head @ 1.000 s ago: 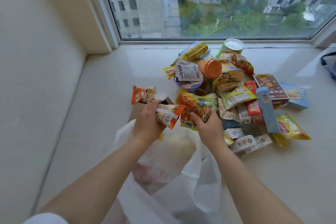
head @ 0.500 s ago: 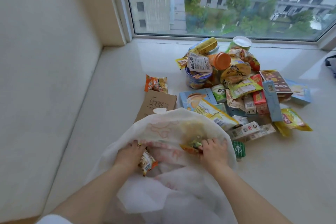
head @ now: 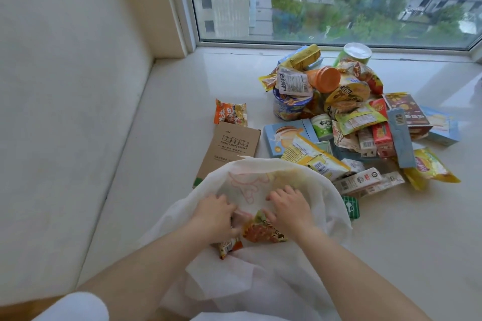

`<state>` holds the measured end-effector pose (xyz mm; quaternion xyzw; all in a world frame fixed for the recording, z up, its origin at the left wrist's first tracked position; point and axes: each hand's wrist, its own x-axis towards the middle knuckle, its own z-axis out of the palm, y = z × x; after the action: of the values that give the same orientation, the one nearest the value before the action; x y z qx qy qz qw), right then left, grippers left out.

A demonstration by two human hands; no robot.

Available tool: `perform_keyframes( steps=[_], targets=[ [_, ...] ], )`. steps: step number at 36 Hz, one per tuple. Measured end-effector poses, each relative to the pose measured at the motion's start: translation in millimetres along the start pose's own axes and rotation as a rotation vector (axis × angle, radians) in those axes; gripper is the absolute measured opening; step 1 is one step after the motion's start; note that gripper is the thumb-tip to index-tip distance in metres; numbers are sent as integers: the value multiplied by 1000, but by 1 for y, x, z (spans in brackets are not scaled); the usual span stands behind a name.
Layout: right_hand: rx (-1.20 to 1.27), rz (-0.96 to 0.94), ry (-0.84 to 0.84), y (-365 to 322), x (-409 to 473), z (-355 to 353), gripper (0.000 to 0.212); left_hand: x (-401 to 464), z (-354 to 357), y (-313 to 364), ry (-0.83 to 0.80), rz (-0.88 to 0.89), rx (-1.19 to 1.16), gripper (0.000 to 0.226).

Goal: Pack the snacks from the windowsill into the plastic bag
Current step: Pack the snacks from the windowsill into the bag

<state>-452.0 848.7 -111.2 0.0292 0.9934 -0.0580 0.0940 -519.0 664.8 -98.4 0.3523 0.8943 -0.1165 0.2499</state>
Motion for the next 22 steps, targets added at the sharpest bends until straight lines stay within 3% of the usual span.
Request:
perform_keyframes(
  steps=[2,4,8,15,22],
  targets=[
    [79,30,138,4,10,-8,22,9,-21,4,146,6,-58,52],
    [150,60,191,10,23,-20,30,23,-42,2,293,-7,-114,43],
    [187,110,231,26,53,-37,21,61,-83,-14,428,-57,-167,34],
    [145,163,222,58,116,-57,24,135,-133,-32,368,-197,-226,33],
    [93,260,141,90,195,-77,33,216,-135,-70,146,-392,-436,42]
  ],
)
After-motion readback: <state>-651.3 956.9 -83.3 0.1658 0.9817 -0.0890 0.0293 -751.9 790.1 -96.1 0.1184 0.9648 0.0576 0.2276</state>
